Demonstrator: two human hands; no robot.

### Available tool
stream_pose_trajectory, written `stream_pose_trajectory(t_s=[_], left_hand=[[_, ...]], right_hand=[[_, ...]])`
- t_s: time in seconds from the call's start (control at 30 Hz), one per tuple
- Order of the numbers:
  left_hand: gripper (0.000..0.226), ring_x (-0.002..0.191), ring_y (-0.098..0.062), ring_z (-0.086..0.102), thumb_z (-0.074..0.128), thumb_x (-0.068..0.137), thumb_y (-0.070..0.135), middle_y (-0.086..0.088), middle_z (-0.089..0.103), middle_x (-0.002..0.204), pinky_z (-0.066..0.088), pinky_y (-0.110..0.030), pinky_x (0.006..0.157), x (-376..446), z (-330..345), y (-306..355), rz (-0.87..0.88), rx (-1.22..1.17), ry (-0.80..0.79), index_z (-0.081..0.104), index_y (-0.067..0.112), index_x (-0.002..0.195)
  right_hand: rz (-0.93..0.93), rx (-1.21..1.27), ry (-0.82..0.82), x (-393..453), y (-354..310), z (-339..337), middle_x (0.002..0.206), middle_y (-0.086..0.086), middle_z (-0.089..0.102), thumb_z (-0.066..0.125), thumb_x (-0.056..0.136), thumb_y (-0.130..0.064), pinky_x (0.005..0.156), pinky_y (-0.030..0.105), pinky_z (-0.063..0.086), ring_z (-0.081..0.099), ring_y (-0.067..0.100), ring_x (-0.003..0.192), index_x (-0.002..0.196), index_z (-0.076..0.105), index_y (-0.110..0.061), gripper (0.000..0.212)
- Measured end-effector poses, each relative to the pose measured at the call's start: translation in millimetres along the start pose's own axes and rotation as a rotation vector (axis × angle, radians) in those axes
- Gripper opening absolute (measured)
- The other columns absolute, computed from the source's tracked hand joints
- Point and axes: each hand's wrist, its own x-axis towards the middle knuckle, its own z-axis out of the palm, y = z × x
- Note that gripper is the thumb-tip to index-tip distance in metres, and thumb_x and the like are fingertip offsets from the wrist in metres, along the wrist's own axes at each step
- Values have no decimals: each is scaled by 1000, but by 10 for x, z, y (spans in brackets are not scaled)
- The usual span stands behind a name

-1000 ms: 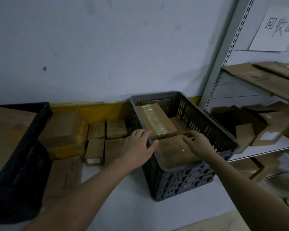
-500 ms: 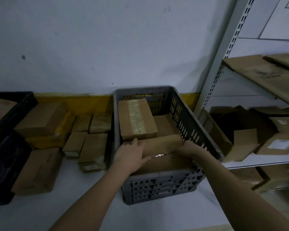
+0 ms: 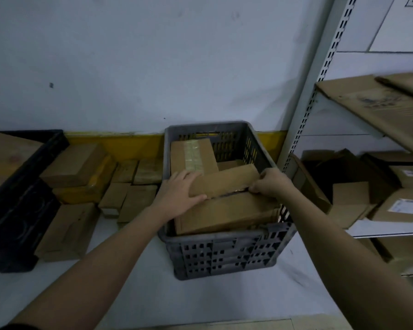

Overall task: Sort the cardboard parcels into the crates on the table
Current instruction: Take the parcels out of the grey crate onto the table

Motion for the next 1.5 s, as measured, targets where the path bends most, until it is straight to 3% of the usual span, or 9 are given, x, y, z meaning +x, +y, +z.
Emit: stream_pose_trajectory(t_s=[0.23,0.4,0.7,0.9,1.03,1.13,1.23,1.43,1.5], left_hand=[[95,124,-16,46,52,65,91,8,42,147,46,-42,95,316,-736,139,-6,-133,-6,28,47,146],[89,102,-7,57,69,50,86,14,58,122,52,-30,83,375,-1234,119,-34,-317,-48,53,44,127],[78,102,-5,62,82,61,67,21,64,114,52,-29,87,376,-1556,-27,-10,-514,213,53,48,130],[72,94,-16,67,80,66,64,10,73,104,53,-30,80,371,-1595,-277,-167,-293,568,55,45,131],[70,94,-20,67,79,66,64,8,73,104,55,-36,80,311,-1682,-531,-270,-334,676,58,41,129],[66,94,-18,65,80,69,60,10,70,107,54,-34,76,199,-1712,-784,-356,-466,773,61,34,126],[61,87,-11,56,79,73,55,15,62,103,40,-22,62,47,-1666,-1003,-453,-568,883,61,29,125],[56,95,-19,60,81,73,50,6,67,110,47,-36,81,-291,-1286,-1399,-703,-675,914,61,29,121],[56,94,-23,62,82,70,53,3,70,111,50,-40,83,-403,-1114,-1498,-765,-648,880,62,31,119]], right_hand=[[-145,103,76,-153,-311,-785,86,-4,57,76,79,-35,56,27,43,54,12,75,79,58,-24,21],[-226,317,180,-359,-414,-1065,95,-4,52,76,80,-33,69,33,44,52,12,79,102,60,-26,29],[-464,584,484,-697,-1106,-1312,102,-6,68,81,76,-35,83,44,57,65,18,93,104,65,-32,32],[-640,638,546,-572,-1341,-992,118,-11,61,71,87,-42,85,30,51,57,8,106,124,57,-30,42],[-568,792,618,-379,-1381,-778,122,-9,60,57,95,-48,81,21,43,56,8,109,126,55,-28,36],[-430,781,508,-124,-1332,-456,117,-1,61,51,99,-42,65,21,42,58,8,92,126,55,-19,36],[-286,669,335,149,-1220,1,115,7,62,53,100,-43,68,30,43,58,18,92,131,53,-10,45],[16,621,-35,494,-990,834,141,19,47,60,96,-44,87,43,53,53,37,121,150,27,-3,76],[79,726,-113,559,-942,994,143,20,45,62,95,-42,77,39,52,51,38,125,151,24,-2,79]])
